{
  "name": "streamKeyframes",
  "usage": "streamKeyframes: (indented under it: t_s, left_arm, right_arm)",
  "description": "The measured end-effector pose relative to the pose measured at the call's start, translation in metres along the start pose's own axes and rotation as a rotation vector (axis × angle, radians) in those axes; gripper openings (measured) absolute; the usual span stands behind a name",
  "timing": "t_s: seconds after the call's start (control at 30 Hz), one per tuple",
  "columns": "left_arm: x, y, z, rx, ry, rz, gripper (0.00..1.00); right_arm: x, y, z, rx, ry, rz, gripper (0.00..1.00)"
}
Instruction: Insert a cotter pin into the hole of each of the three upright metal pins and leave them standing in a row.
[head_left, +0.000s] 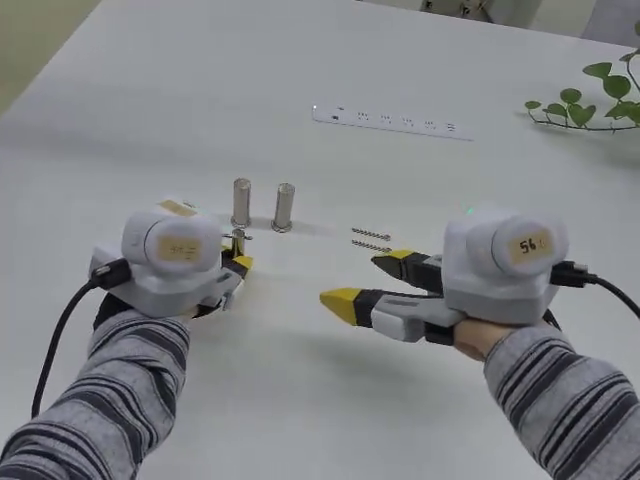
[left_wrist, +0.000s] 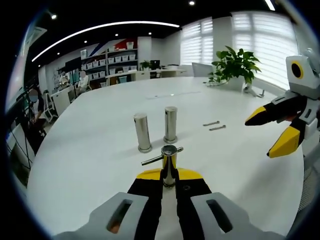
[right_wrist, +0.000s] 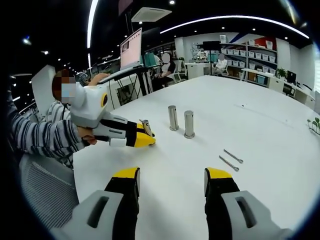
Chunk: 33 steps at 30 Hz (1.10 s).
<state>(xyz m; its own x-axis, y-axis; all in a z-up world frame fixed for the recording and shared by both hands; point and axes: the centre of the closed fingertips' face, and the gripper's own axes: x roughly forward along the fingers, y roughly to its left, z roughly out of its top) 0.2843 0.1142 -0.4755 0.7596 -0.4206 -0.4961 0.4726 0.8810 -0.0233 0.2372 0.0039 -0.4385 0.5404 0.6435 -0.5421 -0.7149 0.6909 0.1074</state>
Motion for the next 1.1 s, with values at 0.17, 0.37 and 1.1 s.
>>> streamKeyframes:
  t_s: [0.17,0.37,1.1]
  left_arm:
    - [-0.0008,0.0008,-0.0024,-0.015,0.003,-0.008,0.05]
    - [-0.0014,0.0006,-0.0032,-0.022,0.001,-0.018,0.05]
    - [-0.0026,0.0041,0.0002,-0.069,0.005,-0.022,0.21]
  right_arm:
    - [0.0001,0.0028,-0.0023,0.017,0.002,0.004,0.47]
    - [-0.0005,0.0023,-0.0018,0.025,-0.002,0.001,0.47]
    - [-0.0059,-0.0029,-0.0067,0.036,0.021,-0.008,0.48]
